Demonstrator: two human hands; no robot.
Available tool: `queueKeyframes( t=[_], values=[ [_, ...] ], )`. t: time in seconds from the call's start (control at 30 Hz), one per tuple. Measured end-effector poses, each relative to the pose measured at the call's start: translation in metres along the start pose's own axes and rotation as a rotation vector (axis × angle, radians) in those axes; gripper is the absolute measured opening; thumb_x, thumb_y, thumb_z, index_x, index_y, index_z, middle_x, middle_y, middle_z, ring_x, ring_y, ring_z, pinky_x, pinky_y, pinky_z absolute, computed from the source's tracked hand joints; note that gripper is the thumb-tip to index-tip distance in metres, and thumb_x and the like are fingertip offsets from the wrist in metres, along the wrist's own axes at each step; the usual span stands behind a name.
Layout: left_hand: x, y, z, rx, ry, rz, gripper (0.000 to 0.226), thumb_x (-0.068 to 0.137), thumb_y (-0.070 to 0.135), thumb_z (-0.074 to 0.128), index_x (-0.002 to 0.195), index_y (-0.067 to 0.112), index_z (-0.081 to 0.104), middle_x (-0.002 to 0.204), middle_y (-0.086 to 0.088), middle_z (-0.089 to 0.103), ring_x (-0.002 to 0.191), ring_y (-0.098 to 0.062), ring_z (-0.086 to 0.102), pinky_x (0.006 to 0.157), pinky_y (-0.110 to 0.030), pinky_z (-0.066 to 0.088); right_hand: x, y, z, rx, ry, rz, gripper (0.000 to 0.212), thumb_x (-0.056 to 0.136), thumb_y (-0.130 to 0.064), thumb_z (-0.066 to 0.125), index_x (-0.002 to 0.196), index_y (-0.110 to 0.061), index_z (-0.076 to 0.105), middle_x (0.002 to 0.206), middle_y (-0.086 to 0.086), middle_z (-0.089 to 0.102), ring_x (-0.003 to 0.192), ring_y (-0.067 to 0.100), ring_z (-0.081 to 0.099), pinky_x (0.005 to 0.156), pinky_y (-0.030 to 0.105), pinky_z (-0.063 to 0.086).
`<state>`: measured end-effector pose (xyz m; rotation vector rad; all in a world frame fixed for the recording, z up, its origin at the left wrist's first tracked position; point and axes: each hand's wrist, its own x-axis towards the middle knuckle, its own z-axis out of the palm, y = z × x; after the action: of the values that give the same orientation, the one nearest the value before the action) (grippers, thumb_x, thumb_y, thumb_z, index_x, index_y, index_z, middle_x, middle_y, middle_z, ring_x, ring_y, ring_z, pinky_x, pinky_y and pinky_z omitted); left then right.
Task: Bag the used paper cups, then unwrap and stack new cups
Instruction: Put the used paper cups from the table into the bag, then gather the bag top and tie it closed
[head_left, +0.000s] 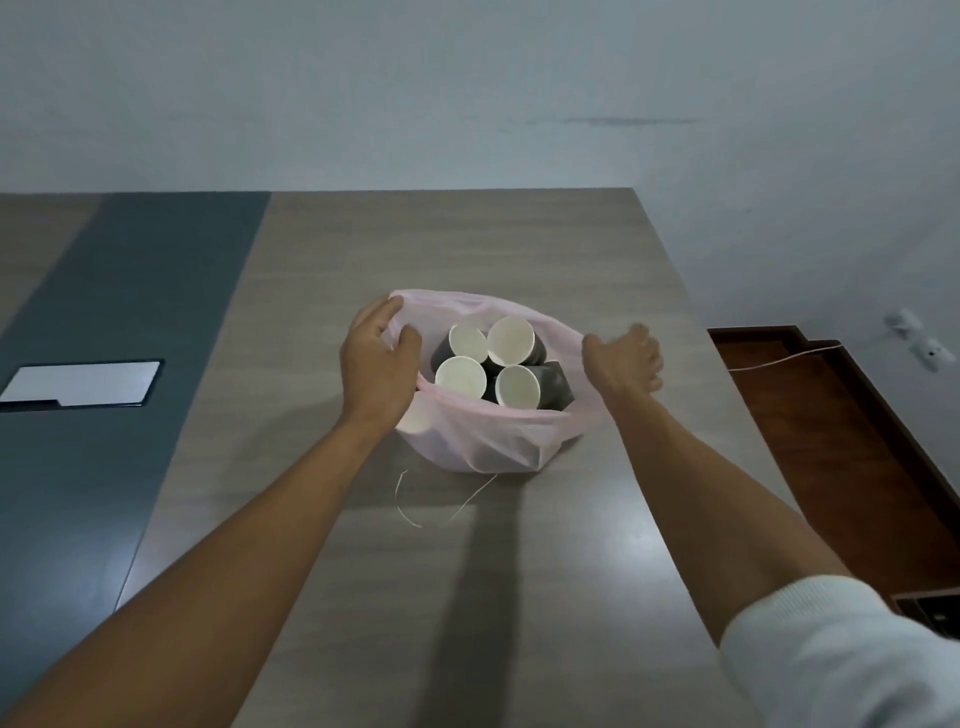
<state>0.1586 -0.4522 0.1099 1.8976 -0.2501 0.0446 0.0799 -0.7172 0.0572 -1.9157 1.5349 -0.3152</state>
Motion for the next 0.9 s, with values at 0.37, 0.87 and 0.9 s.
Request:
queueKeyframes(
  t=[0.37, 0.87, 0.9],
  values=[
    [0.022, -0.001, -0.012, 0.181, 0.089, -0.327, 0.026, 0.083, 0.005, 0.062, 0.106, 0.012, 0.069, 0.091, -0.004, 0.067, 0.060, -0.024, 0.069, 0.061, -0.045, 0.065, 0.039, 0.013, -0.045, 0.617, -0.601, 0.379, 0.017, 0.080, -0.004, 0.075, 0.092, -0.008, 0.063, 0.089, 0.010, 0.064, 0.076, 0.023, 0.064, 0.074, 0.033, 0.057],
    [0.050, 0.058, -0.035, 0.015, 0.100, -0.273, 0.023, 0.089, -0.005, 0.067, 0.080, 0.011, 0.053, 0.084, -0.017, 0.062, 0.052, -0.022, 0.065, 0.043, -0.028, 0.057, 0.029, -0.026, -0.194, 0.467, -0.250, -0.268, 0.020, 0.090, 0.013, 0.047, 0.081, -0.002, 0.057, 0.081, 0.014, 0.054, 0.064, 0.025, 0.054, 0.042, 0.022, 0.054],
    [0.048, 0.058, -0.035, -0.022, 0.117, -0.254, 0.026, 0.090, -0.005, 0.066, 0.078, 0.013, 0.052, 0.082, -0.015, 0.061, 0.051, -0.022, 0.065, 0.045, -0.029, 0.058, 0.030, -0.024, -0.197, 0.510, -0.195, -0.268, 0.025, 0.089, 0.015, 0.044, 0.077, -0.004, 0.055, 0.077, 0.013, 0.054, 0.063, 0.025, 0.055, 0.041, 0.022, 0.054]
  ],
)
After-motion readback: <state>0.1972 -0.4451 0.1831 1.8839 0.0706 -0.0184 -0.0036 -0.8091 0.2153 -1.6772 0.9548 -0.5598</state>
